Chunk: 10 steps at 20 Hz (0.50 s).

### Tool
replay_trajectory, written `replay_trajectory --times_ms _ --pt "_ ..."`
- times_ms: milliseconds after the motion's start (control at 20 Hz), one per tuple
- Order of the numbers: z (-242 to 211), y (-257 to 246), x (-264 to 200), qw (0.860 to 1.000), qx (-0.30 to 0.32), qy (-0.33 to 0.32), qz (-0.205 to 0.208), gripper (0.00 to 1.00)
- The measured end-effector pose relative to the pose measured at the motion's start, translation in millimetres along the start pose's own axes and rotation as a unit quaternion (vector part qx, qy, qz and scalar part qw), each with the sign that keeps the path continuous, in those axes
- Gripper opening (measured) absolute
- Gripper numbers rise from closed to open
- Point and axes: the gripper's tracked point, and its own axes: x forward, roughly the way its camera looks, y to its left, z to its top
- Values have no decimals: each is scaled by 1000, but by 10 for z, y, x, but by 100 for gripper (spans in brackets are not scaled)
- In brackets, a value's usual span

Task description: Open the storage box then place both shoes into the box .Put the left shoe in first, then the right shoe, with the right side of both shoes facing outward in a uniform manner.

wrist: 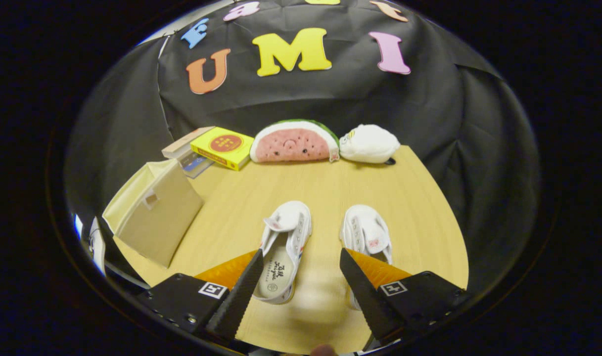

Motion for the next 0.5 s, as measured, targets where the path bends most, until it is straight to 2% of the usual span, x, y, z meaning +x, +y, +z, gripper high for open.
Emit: replay_trajectory --times_ms 300,500 --pt "-169 -19 632 998 -6 54 7 92" --pt "-248 -32 852 996 7 84 11 62"
